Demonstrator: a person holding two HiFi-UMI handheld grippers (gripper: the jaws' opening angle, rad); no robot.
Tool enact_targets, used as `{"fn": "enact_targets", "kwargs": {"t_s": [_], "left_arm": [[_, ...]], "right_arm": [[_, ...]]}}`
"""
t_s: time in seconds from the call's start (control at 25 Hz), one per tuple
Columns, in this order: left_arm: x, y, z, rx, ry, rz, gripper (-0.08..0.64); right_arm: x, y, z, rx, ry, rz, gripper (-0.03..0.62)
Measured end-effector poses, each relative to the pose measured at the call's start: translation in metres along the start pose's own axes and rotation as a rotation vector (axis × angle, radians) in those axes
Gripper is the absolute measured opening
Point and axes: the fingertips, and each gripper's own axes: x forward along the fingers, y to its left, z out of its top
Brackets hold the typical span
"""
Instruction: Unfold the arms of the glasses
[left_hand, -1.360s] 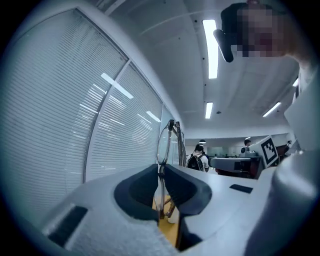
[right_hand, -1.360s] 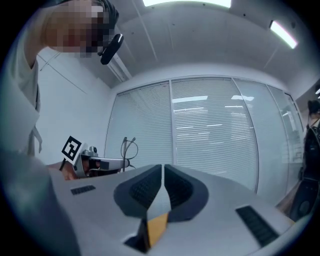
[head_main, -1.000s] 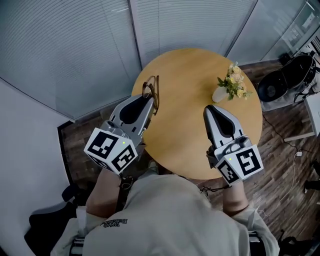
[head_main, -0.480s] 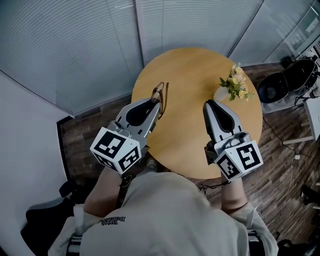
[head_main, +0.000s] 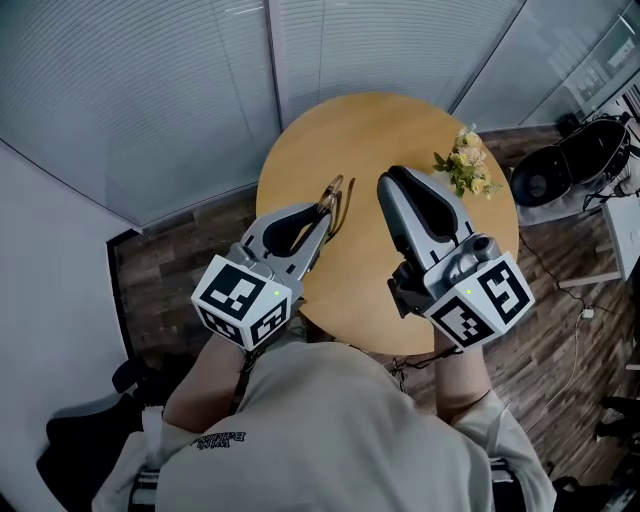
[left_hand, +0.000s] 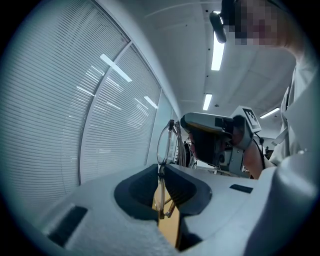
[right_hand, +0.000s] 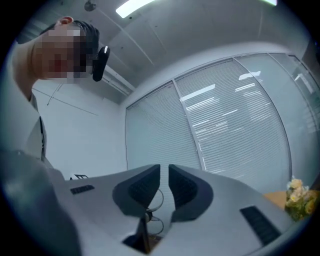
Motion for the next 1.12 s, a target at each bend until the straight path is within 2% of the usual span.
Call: {"fn": "enact_targets", "kwargs": {"t_s": [0.24,0.64,0.84,1.12], "left_arm": [[-0.001,-0.011,-0.004,0.02,0.006,-0.028,0.054],[0.008,-0.014,-0.015,0.032,0.038,-0.039,0.054],[0.004,-0.014,-0.015,0.029,0.037,-0.038,0.054],[0.0,0.009,-0.01,-0.011,0.016,0.02,0.054]], "right_arm": [[0.011,0.01,-0.014,0.0,0.06,0.045,0.04],[0.011,0.007,-0.03,0.14,0.086,0.095,0.04],[0.011,0.011,-0.041,0.128,0.121,0.09,0.04],[0.003,0.002,-0.047,0.103,0.138,0.064,0.04]]}}
